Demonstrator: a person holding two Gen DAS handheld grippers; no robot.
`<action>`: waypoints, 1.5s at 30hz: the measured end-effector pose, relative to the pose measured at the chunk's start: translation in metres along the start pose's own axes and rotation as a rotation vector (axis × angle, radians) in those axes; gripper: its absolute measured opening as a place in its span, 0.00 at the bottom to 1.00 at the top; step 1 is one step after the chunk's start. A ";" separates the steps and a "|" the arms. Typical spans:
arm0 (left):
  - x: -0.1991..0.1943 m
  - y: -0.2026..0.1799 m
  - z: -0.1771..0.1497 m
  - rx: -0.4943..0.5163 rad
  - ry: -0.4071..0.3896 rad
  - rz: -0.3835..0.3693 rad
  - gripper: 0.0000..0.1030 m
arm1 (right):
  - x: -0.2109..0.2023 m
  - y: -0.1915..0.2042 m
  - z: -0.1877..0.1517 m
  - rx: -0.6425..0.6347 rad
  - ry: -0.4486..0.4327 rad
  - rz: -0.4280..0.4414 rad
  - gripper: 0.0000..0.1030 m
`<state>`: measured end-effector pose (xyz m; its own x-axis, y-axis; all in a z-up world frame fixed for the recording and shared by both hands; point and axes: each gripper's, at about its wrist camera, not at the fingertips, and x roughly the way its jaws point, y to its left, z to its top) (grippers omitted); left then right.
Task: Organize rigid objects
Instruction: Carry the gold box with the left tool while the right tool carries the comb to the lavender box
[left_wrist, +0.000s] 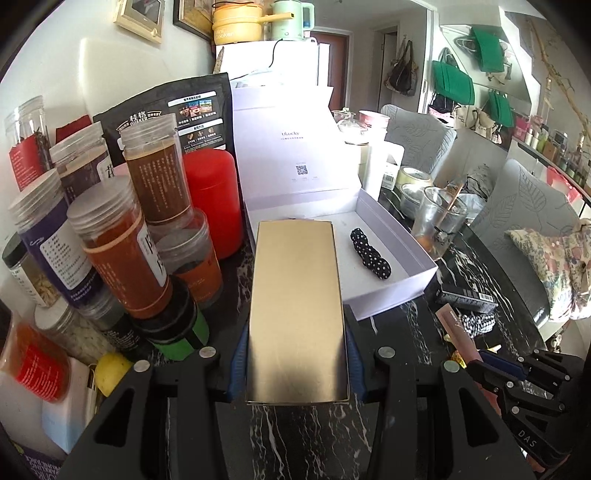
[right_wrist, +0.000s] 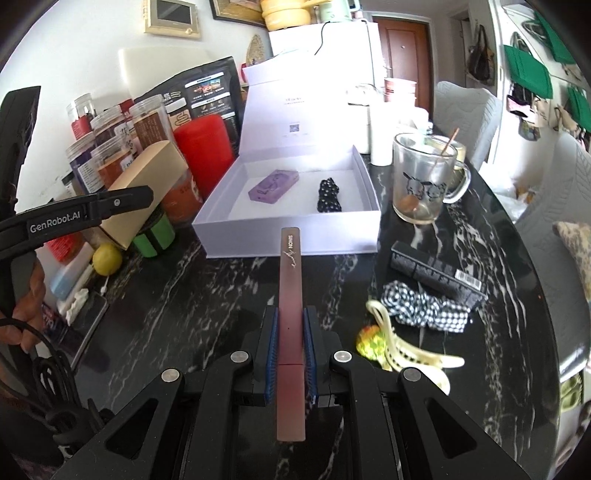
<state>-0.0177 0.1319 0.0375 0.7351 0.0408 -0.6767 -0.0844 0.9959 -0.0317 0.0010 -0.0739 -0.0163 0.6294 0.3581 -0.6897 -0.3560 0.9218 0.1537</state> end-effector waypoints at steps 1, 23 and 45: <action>0.002 0.001 0.002 -0.001 0.002 -0.002 0.42 | 0.000 0.000 0.003 -0.001 -0.005 -0.001 0.13; 0.048 0.000 0.069 0.003 -0.021 -0.049 0.42 | 0.023 -0.006 0.083 -0.056 -0.060 -0.023 0.13; 0.115 -0.016 0.137 0.033 -0.007 -0.085 0.42 | 0.066 -0.033 0.150 -0.061 -0.094 -0.045 0.13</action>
<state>0.1607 0.1322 0.0606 0.7435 -0.0434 -0.6673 0.0002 0.9979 -0.0646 0.1573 -0.0582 0.0394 0.7064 0.3314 -0.6254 -0.3654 0.9275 0.0787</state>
